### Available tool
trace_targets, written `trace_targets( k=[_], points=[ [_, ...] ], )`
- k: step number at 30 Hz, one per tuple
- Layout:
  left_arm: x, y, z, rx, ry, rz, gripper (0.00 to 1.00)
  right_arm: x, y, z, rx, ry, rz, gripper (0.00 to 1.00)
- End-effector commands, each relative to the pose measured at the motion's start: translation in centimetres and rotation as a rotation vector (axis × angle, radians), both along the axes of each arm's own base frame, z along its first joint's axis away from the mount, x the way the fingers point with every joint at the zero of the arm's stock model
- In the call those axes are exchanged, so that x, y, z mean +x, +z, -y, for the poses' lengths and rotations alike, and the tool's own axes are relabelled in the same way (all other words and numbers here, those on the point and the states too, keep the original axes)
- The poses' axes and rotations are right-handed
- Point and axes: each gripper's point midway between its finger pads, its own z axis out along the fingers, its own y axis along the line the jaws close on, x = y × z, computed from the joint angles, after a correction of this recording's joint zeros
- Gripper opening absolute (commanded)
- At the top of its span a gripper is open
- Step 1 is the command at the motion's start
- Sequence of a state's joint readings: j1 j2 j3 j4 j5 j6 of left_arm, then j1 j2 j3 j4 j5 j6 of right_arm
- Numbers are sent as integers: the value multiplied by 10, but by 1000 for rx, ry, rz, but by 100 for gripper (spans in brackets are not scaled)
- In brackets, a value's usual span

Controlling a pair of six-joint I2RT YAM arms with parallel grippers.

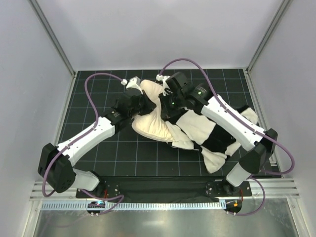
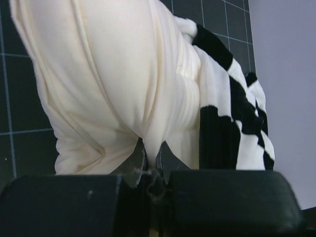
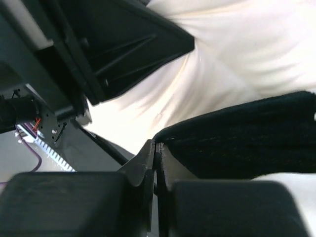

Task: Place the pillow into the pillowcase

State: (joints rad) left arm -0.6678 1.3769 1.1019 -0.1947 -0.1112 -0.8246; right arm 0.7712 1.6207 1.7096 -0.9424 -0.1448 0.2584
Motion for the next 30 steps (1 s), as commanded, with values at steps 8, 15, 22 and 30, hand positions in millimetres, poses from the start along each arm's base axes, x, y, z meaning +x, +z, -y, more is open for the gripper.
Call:
trace_targets(
  k=[8, 15, 22, 30],
  points=[
    [-30, -56, 26, -21, -142, -74, 0, 21, -6, 77, -152, -279, 192, 62],
    [-42, -87, 19, -15, -148, -104, 0, 64, -42, 157, -502, -576, 231, 63],
    [-50, -97, 20, -37, -173, -120, 0, 97, -84, 161, -647, -623, 179, 63],
    [-51, -103, 23, -33, -192, -127, 0, 112, -115, 192, -882, -749, 179, 61]
  ],
)
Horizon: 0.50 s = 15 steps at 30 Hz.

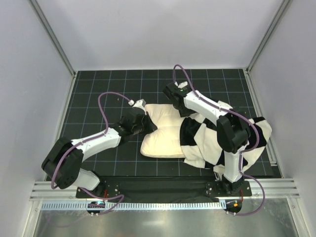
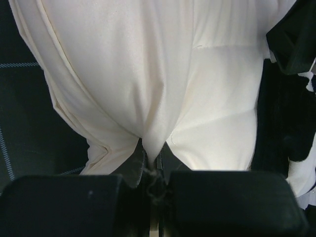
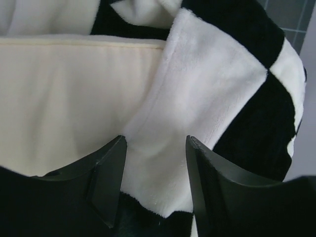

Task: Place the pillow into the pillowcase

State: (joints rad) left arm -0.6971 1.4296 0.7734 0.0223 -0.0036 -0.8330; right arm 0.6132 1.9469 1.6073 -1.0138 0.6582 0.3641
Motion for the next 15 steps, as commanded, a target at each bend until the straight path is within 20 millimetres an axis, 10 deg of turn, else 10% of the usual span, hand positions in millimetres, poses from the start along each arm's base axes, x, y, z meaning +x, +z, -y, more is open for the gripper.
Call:
trace_targets(
  k=[1, 9, 15],
  points=[
    [-4, 20, 21, -94, -69, 34, 0, 13, 25, 32, -135, -126, 122, 56],
    [-2, 26, 19, -75, -77, 58, 0, 37, 26, 44, -136, -172, 164, 4],
    [8, 55, 43, -144, -170, 146, 0, 43, 63, -56, 297, 176, 180, 4]
  ],
)
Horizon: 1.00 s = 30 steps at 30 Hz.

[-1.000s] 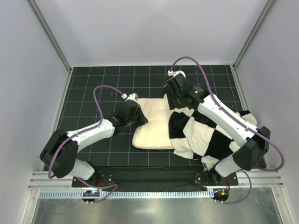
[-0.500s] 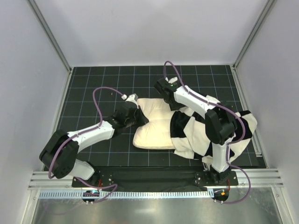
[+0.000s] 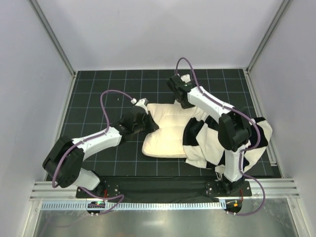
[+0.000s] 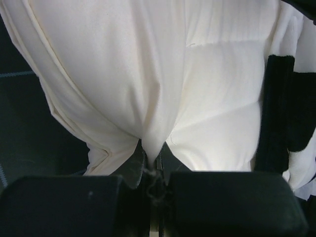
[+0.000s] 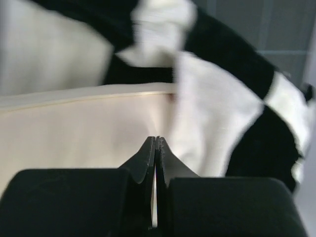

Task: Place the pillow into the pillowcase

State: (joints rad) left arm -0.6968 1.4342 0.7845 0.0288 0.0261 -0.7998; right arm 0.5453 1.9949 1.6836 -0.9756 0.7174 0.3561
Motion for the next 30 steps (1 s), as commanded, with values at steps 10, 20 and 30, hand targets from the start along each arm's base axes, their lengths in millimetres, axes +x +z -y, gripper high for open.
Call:
trace_targets(
  k=[10, 20, 30],
  points=[
    [24, 129, 62, -219, -209, 270, 0, -22, 153, -135, 593, 472, 222, 16],
    [2, 128, 43, -217, -192, 270, 0, -5, 99, -22, 237, 127, 204, 73],
    [-2, 123, 40, -189, -207, 263, 0, 0, 19, 39, -12, -96, 61, 73]
  ],
)
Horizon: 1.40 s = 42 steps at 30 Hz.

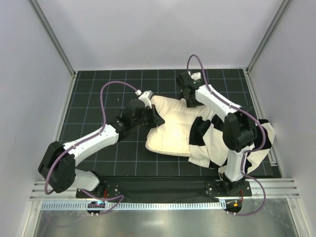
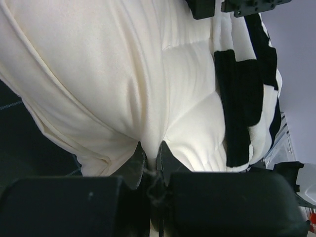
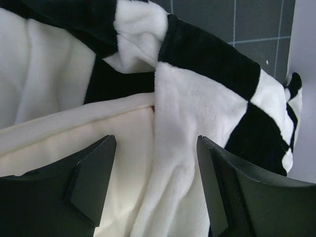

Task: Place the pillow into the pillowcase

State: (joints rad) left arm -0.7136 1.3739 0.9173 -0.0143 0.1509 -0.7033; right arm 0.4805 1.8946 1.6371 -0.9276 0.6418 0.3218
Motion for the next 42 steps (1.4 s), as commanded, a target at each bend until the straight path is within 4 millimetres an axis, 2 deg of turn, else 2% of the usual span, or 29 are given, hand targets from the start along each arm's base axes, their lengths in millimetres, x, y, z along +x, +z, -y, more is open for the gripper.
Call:
trace_targets(
  k=[1, 5, 9, 11, 12, 13, 14, 16, 17, 18, 20, 21, 23, 24, 26, 27, 28, 30, 32, 34, 35, 36, 37, 38, 39, 40, 42],
  points=[
    [2, 50, 9, -103, -33, 121, 0, -6, -9, 28, -140, -120, -3, 73],
    [3, 45, 7, -80, -26, 116, 0, -16, -9, 52, -262, -210, -14, 72],
    [3, 40, 5, -66, -23, 109, 0, -28, -10, 62, -300, -240, -19, 70],
    [3, 38, 5, -61, -23, 106, 0, -32, -12, 66, -301, -249, -19, 58],
    [3, 36, 5, -58, -23, 102, 0, -32, -12, 71, -295, -261, -18, 48],
    [2, 35, 4, -56, -23, 100, 0, -33, -13, 73, -296, -265, -22, 29],
    [2, 33, 4, -53, -21, 98, 0, -33, -13, 73, -294, -268, -22, 18],
    [2, 27, 3, -45, -19, 87, 0, -28, -6, 70, -268, -270, -6, 4],
    [3, 28, 4, -44, -19, 89, 0, -27, -5, 61, -220, -251, -12, 4],
    [3, 25, 4, -39, -20, 88, 0, -21, 11, 53, -172, -218, 33, 4],
    [5, 22, 7, -36, -28, 88, 0, -16, 30, 20, -76, -91, 89, 4],
    [7, 24, 10, -46, -37, 101, 0, -7, 53, -8, 40, 35, 159, 4],
    [6, 24, 18, -67, -73, 104, 0, -9, 71, -45, 172, 185, 203, 4],
    [9, 33, 24, -104, -89, 137, 0, -11, 91, -78, 334, 303, 231, 4],
    [6, 42, 34, -150, -135, 153, 0, -19, 109, -111, 490, 425, 225, 4],
    [7, 47, 38, -169, -146, 161, 0, -28, 125, -138, 616, 526, 219, 4],
    [8, 54, 42, -190, -159, 178, 0, -36, 135, -154, 702, 572, 210, 4],
    [12, 68, 49, -209, -173, 200, 0, -52, 159, -180, 820, 668, 196, 4],
    [12, 79, 53, -228, -188, 213, 0, -65, 173, -194, 874, 713, 183, 4],
    [10, 98, 56, -255, -201, 242, 0, -72, 189, -197, 909, 733, 192, 4],
    [6, 105, 58, -266, -215, 253, 0, -71, 193, -194, 895, 727, 206, 4],
    [1, 121, 55, -284, -220, 283, 0, -70, 195, -184, 857, 697, 209, 4],
    [-4, 127, 54, -291, -224, 296, 0, -65, 192, -174, 815, 663, 217, 4],
    [-10, 132, 53, -297, -235, 302, 0, -54, 188, -155, 727, 591, 254, 4],
    [-20, 148, 49, -321, -244, 329, 0, -50, 179, -137, 686, 540, 235, 4],
    [-26, 149, 47, -324, -252, 328, 0, -43, 172, -121, 639, 485, 236, 4],
    [-47, 166, 42, -356, -276, 361, 0, -36, 151, -98, 572, 406, 215, 4]
  ],
)
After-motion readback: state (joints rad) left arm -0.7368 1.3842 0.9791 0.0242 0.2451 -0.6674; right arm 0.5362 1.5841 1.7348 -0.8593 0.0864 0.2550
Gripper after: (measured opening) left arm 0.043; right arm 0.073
